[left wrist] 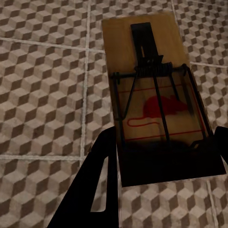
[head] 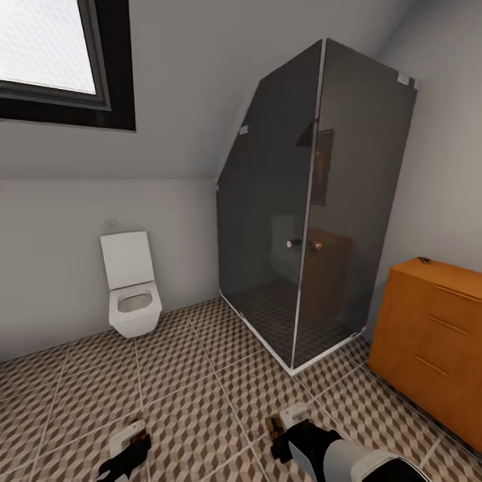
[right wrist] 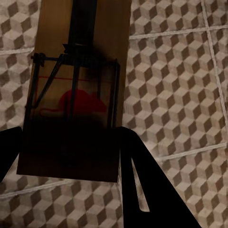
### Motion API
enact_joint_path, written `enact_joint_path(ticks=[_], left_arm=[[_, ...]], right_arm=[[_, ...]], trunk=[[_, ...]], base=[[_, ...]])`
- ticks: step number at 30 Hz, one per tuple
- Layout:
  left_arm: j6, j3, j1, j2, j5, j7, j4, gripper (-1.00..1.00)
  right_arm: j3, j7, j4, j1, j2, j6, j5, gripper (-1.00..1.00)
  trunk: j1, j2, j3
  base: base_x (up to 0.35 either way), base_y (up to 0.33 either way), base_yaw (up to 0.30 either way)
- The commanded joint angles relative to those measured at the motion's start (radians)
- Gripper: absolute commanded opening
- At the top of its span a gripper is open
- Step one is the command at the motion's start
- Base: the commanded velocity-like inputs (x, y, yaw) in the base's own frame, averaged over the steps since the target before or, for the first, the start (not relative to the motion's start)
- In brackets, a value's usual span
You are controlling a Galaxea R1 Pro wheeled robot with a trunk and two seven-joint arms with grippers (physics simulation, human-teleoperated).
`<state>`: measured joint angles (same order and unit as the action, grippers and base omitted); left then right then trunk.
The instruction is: Take the four mousetraps from the cabinet in the bathroom and place them on the bathroom floor. Make sure all four end up on the same floor surface, and ensure that at least two of them are either under or directly next to the same bathroom sink.
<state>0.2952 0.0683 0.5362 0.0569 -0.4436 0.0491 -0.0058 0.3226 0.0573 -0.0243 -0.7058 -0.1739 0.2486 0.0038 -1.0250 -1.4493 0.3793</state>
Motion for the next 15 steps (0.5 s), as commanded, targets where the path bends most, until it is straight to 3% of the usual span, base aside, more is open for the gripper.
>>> enact_joint_path(ticks=[1, 15], left_arm=[[0.002, 0.007, 0.001, 0.0, 0.01, 0.006, 0.0, -1.0], [0.002, 0.007, 0.001, 0.0, 0.008, 0.006, 0.0, -1.0]], right_arm=[[0.004, -0.001, -0.002, -0.001, -0.001, 0.002, -0.004, -1.0], [0.004, -0.01, -0.002, -0.001, -0.001, 0.0, -0.005, -1.0]], trunk=[[0.0, -0.001, 0.001], [0.0, -0.001, 0.001]], base=[[0.0, 0.0, 0.3], [0.0, 0.0, 0.293]])
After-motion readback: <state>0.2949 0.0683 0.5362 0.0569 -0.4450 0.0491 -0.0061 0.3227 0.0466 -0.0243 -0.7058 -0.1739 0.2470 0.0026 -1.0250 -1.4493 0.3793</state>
